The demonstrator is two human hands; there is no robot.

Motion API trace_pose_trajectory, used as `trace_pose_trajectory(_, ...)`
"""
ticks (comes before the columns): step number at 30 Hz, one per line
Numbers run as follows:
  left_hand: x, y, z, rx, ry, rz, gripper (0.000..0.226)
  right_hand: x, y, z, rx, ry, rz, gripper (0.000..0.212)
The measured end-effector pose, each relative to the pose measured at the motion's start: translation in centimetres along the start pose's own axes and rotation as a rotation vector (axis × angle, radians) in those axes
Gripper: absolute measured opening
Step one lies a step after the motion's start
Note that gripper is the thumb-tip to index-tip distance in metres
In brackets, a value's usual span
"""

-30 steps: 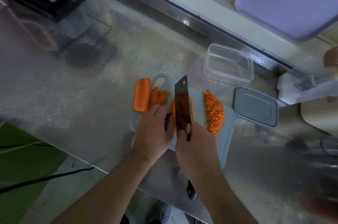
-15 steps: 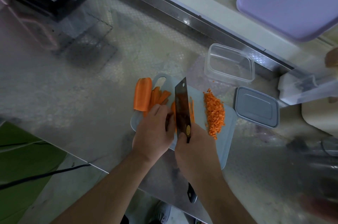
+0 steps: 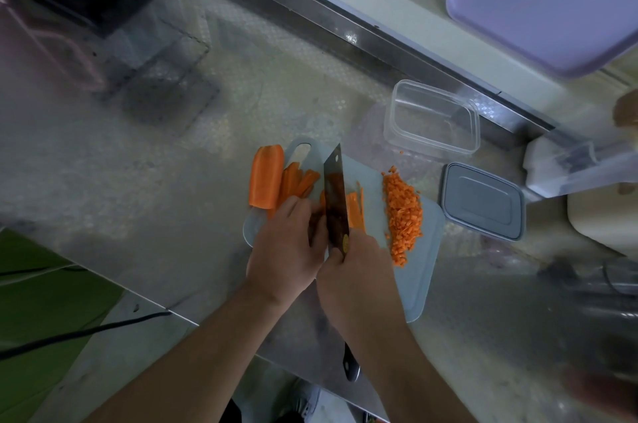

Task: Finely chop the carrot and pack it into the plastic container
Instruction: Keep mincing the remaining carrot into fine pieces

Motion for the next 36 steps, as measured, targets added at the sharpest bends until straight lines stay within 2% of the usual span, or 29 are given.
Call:
trace_pose_trajectory(5, 0.0, 0.3, -0.1, 0.014, 0.001, -0.009, 0.004, 0.7, 0.5, 0.5, -0.009, -0.046, 0.01, 0.021)
trace_pose_trajectory(9, 0.0, 0.1, -0.1, 0.01, 0.003, -0.017, 0.017, 0.9, -0.1, 0.6, -0.043, -0.084, 0.048, 0.017)
trace_pose_trajectory(14, -0.1, 0.1, -0.1, 0.065, -0.01, -0.014, 0.008, 0.8, -1.1, 0.6, -0.076, -0.115, 0.081, 0.013)
trace_pose_trajectory(16, 0.0, 0.2, 0.0, 0.071, -0.019, -0.014, 0.004, 0.4, -1.1, 0.5, -0.085, -0.137, 0.094, 0.019)
trace_pose_trajectory(19, 0.0, 0.2, 0.0, 0.076, -0.029, -0.003, 0.005, -0.5, -1.1, 0.1, -0.102, -0.119, 0.088, 0.013)
trace_pose_trajectory(25, -0.1, -0.1, 0.0, 0.042, -0.062, -0.02, 0.006, -1.0, -0.8, -0.2, -0.099, -0.08, 0.033, 0.021)
trace_pose_trajectory(36, 0.1, -0.1, 0.0, 0.002, -0.027, -0.002, 0.007, -0.2, -0.9, 0.0, -0.084, -0.036, -0.004, 0.019)
Point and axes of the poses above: each hand's wrist, its own z-axis towards the middle knuckle, its own x-axis out of the palm, y = z × x, the point moved 1 cm from there along z, towards the middle knuckle, and after that the axes turned 4 degrees about -y, right-handed, at the moved point
